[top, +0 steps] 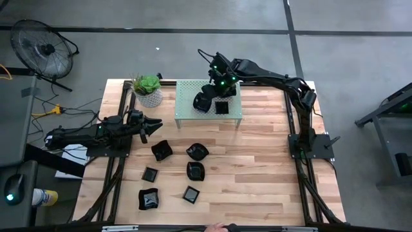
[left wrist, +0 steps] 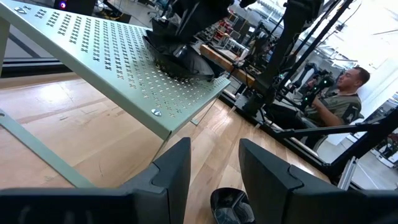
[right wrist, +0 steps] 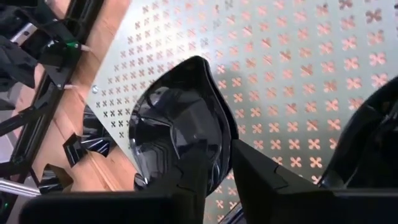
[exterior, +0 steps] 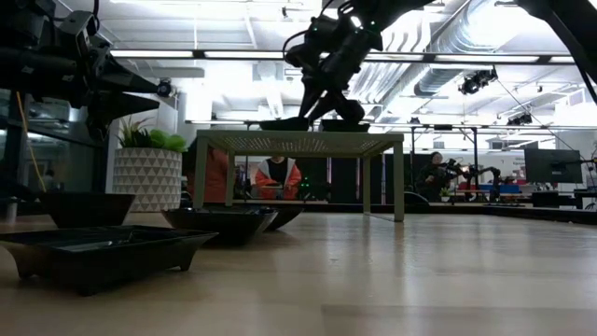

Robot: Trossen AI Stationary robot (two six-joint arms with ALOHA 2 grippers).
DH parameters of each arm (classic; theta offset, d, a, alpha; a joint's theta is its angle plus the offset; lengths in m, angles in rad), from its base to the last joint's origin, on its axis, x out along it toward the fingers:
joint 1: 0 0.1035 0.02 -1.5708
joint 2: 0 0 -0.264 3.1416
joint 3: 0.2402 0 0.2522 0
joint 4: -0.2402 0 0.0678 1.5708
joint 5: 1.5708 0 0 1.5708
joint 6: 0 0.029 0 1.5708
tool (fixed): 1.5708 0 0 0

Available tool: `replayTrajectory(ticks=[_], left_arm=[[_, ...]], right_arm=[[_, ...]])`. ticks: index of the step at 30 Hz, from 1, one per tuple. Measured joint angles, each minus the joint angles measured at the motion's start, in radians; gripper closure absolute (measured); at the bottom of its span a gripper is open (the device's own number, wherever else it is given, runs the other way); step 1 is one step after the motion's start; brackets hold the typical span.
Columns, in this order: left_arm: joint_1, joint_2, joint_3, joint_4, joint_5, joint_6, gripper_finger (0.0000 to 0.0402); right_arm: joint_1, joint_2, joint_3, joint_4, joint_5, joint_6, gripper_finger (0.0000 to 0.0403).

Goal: Pick & Place Mini shaped plates
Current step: Stack the leaf shaped plate on top of the leaf shaped plate on the shelf, then stack the distorted square plate on top of the distorted square plate on the shelf

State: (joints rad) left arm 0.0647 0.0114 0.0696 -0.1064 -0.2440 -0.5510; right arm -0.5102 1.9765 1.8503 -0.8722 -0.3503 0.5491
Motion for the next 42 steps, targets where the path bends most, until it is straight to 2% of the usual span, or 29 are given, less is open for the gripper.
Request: replayTrajectory(ticks=[18, 21, 29, 37, 39, 42], left_arm=[[0.0, 0.0, 0.0, 0.0, 0.0, 0.0, 0.0268], [0.0, 0.0, 0.0, 0.0, 0.0, 0.0, 0.0268], [0.0, 0.0, 0.0, 0.0, 0.0, 0.0, 0.0268], [0.0, 0.0, 0.0, 0.0, 0.0, 0.0, 0.0268], [0.0, 0.0, 0.0, 0.0, 0.0, 0.0, 0.0268], [0.0, 0.0, 0.0, 0.0, 0.0, 0.0, 0.0268]], right_arm=[[0.025, -0.079, 0.002, 0.018, 0.044, -0.082, 0.0329], [0.054, -0.116, 0.002, -0.018, 0.112, -0.117, 0.0329], [0.191, -0.2, 0.0, -0.198, 0.423, -0.195, 0.0329], [0.355, -0.233, -0.006, -0.394, 0.576, -0.184, 0.0329], [0.388, -0.263, -0.062, -0.373, 0.602, -0.175, 0.0329], [0.433, -0.345, -0.226, -0.247, 0.602, -0.167, 0.0329]])
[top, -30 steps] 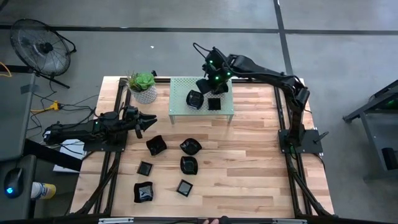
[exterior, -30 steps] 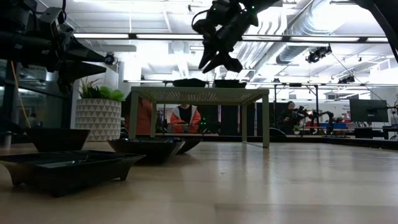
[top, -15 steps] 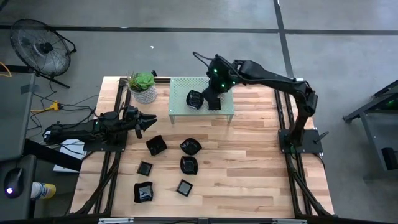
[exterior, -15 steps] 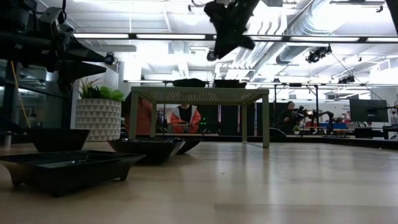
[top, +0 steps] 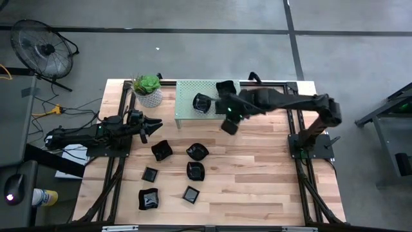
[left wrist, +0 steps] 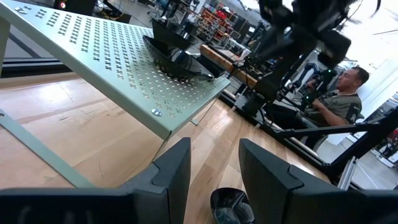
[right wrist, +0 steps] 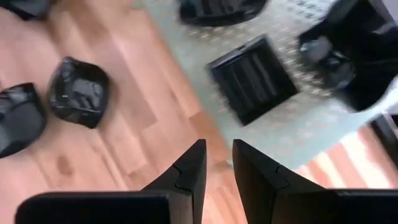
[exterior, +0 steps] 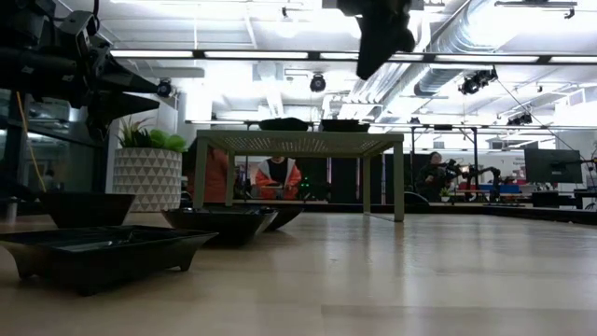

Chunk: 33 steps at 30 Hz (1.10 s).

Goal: Pick & Place Mini shaped plates
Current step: Stack the distorted square plate on top of the distorted square plate on the shelf

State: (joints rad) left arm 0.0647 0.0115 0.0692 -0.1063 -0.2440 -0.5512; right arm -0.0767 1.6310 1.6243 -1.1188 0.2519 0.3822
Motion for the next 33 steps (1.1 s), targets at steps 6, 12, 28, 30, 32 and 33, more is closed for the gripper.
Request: replayTrajectory(ticks=[6, 12, 28, 30, 32, 33], left_arm=[[0.0, 0.0, 0.0, 0.0, 0.0, 0.0, 0.0268], [0.0, 0.0, 0.0, 0.0, 0.0, 0.0, 0.0268], [0.0, 0.0, 0.0, 0.0, 0.0, 0.0, 0.0268], [0.0, 0.0, 0.0, 0.0, 0.0, 0.0, 0.0268], [0.0, 0.0, 0.0, 0.0, 0.0, 0.0, 0.0268], [0.0, 0.0, 0.0, 0.0, 0.0, 0.0, 0.0268]], right_arm=[[0.09, -0.205, -0.367, 0.31, 0.033, 0.05, 0.0329], [0.173, -0.325, -0.614, 0.56, 0.096, 0.086, 0.0329], [0.317, -0.488, -0.963, 1.031, 0.212, 0.055, 0.0329], [0.33, -0.493, -0.965, 1.033, 0.22, 0.051, 0.0329], [0.34, -0.493, -0.966, 1.042, 0.232, 0.041, 0.0329], [0.344, -0.493, -0.966, 1.042, 0.237, 0.037, 0.0329]])
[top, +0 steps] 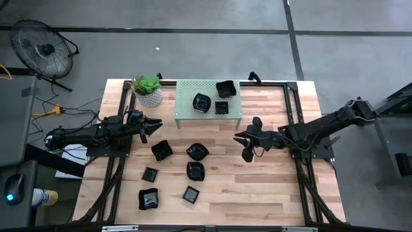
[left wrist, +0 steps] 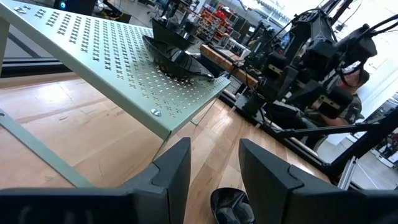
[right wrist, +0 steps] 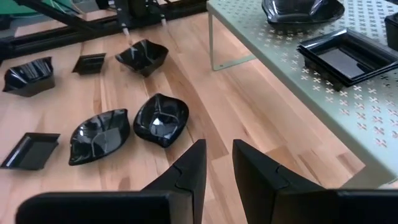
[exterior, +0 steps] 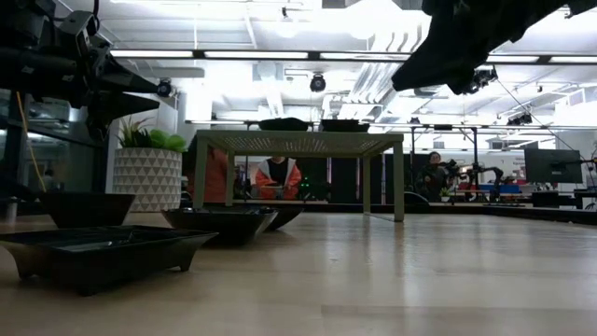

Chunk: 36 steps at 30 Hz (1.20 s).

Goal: Pick & Place Mini shaped plates
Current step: Stack the distorted square plate on top of the distorted square plate on the shelf

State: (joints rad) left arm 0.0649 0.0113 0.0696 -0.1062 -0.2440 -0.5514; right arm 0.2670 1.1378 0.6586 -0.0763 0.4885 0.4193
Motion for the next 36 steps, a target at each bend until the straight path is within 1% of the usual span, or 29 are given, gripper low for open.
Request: replayTrajectory(ticks=[4, 14, 16, 18, 20, 24, 26, 29, 32, 34, 36], left_arm=[[0.0, 0.0, 0.0, 0.0, 0.0, 0.0, 0.0268], [0.0, 0.0, -0.001, 0.007, -0.005, 0.001, 0.0268], [0.0, 0.0, -0.002, 0.007, -0.034, -0.004, 0.0268], [0.0, 0.0, -0.001, 0.0, -0.041, -0.025, 0.0268], [0.0, 0.0, 0.0, -0.002, -0.009, -0.017, 0.0268], [0.0, 0.008, 0.013, -0.026, 0.091, 0.053, 0.0268], [0.0, 0.035, 0.043, -0.055, 0.11, 0.05, 0.0268], [0.0, 0.1, 0.114, -0.153, 0.108, 0.046, 0.0268], [0.0, 0.203, 0.191, -0.262, 0.115, 0.023, 0.0268], [0.0, 0.282, 0.255, -0.312, 0.152, -0.006, 0.0268], [0.0, 0.363, 0.305, -0.396, 0.184, -0.037, 0.0268]], right_arm=[[0.004, 0.0, 0.0, 0.014, 0.013, -0.001, 0.0329], [0.004, 0.001, 0.0, 0.041, 0.007, -0.019, 0.0329], [0.004, 0.001, 0.0, 0.041, 0.003, -0.021, 0.0329], [0.004, 0.001, 0.0, 0.041, 0.007, -0.032, 0.0329], [0.004, 0.001, 0.0, 0.041, 0.009, -0.039, 0.0329], [0.004, 0.001, 0.0, 0.041, 0.0, -0.046, 0.0329], [0.004, 0.001, 0.0, 0.041, -0.012, -0.047, 0.0329], [0.004, 0.001, 0.0, 0.041, -0.028, -0.054, 0.0329], [0.004, 0.001, 0.0, 0.041, -0.031, -0.062, 0.0329], [0.004, 0.001, 0.0, 0.043, -0.032, -0.062, 0.0329], [0.004, 0.001, 0.0, 0.043, -0.032, -0.065, 0.0329]])
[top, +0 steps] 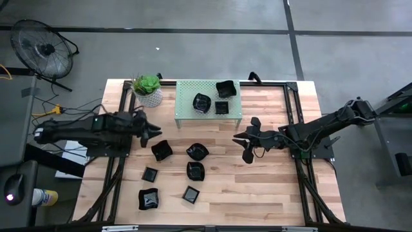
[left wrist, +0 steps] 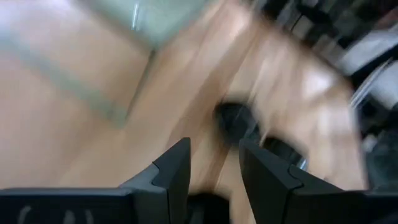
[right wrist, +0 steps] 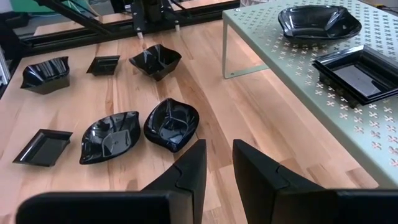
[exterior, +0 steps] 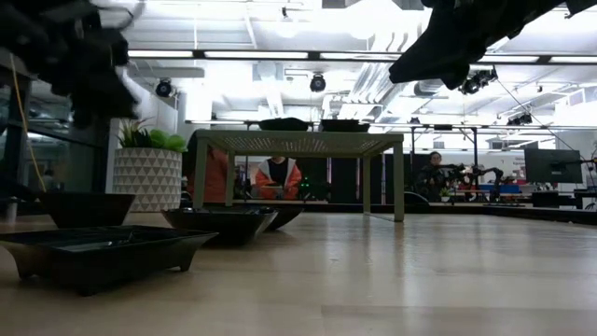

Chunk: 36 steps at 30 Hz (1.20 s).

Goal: Pick & Place Mini shaped plates
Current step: Stack the distorted square plate on top of the distorted square plate on the shelf

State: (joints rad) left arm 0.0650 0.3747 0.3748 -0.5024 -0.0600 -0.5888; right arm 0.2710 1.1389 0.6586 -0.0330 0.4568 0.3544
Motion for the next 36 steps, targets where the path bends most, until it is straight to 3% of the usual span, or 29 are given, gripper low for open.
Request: replayTrajectory(ticks=[3, 8, 16, 22, 36], left_arm=[[0.0, 0.133, 0.044, -0.116, 0.05, -0.058, 0.0268], [0.0, 0.334, 0.057, -0.158, 0.152, -0.154, 0.0268], [0.0, 0.523, 0.057, -0.152, 0.145, -0.195, 0.0268], [0.0, 0.583, 0.058, -0.151, 0.121, -0.172, 0.0268], [0.0, 0.585, 0.058, -0.149, 0.095, -0.159, 0.0268]], right_arm=[[0.0, 0.0, 0.0, 0.0, -0.003, -0.012, 0.0329], [0.0, 0.0, 0.0, 0.006, -0.036, -0.016, 0.0329], [0.0, 0.0, 0.0, 0.016, -0.074, -0.023, 0.0329], [0.0, 0.0, 0.0, 0.023, -0.074, -0.042, 0.0329], [0.0, 0.0, 0.0, 0.034, -0.074, -0.043, 0.0329]])
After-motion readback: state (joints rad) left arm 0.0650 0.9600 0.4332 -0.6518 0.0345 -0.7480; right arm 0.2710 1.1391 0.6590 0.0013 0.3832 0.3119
